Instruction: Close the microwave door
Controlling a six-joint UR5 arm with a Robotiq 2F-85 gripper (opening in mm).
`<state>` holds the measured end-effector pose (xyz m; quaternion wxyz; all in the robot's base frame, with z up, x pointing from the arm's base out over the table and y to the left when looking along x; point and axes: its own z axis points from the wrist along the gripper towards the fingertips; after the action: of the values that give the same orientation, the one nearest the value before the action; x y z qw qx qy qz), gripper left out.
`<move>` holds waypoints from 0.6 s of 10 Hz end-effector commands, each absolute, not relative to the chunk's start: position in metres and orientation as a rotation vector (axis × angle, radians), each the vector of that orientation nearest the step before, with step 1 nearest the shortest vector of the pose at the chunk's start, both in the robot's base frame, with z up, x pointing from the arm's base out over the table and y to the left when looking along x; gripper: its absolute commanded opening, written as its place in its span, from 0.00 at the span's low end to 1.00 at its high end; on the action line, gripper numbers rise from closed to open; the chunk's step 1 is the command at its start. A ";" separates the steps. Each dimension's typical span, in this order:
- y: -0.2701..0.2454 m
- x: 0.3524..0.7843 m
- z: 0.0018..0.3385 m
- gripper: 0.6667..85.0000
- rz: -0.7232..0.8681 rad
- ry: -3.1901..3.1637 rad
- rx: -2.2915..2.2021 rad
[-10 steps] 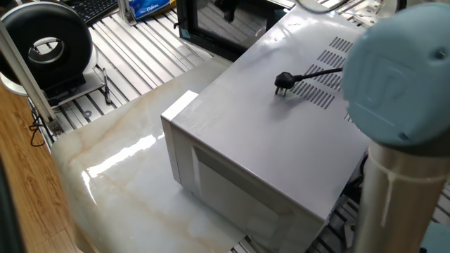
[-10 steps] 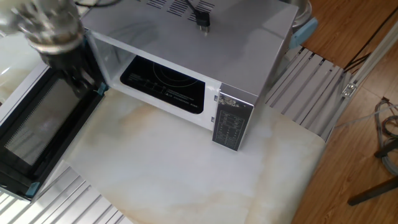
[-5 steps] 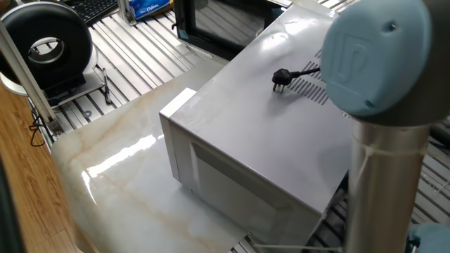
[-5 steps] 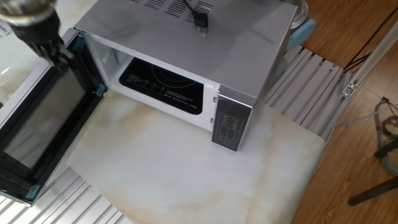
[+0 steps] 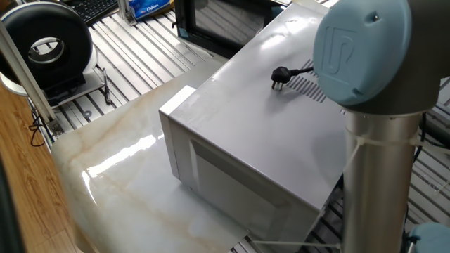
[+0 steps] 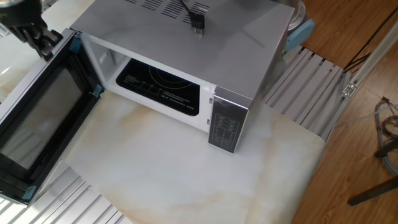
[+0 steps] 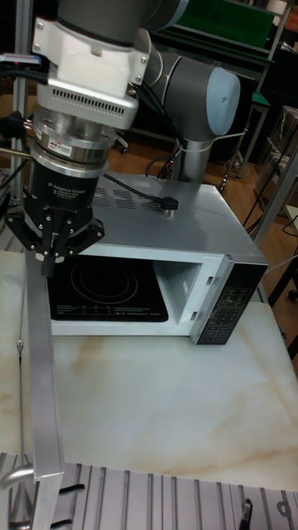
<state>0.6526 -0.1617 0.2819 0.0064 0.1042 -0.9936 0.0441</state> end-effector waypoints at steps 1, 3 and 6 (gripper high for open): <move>-0.180 0.655 0.288 0.00 0.181 -3.098 0.418; -0.187 0.657 0.285 0.00 0.185 -3.099 0.445; -0.192 0.657 0.280 0.00 0.169 -3.101 0.463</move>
<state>0.6560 -0.1874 0.2824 0.0053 0.1383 -0.9886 0.0589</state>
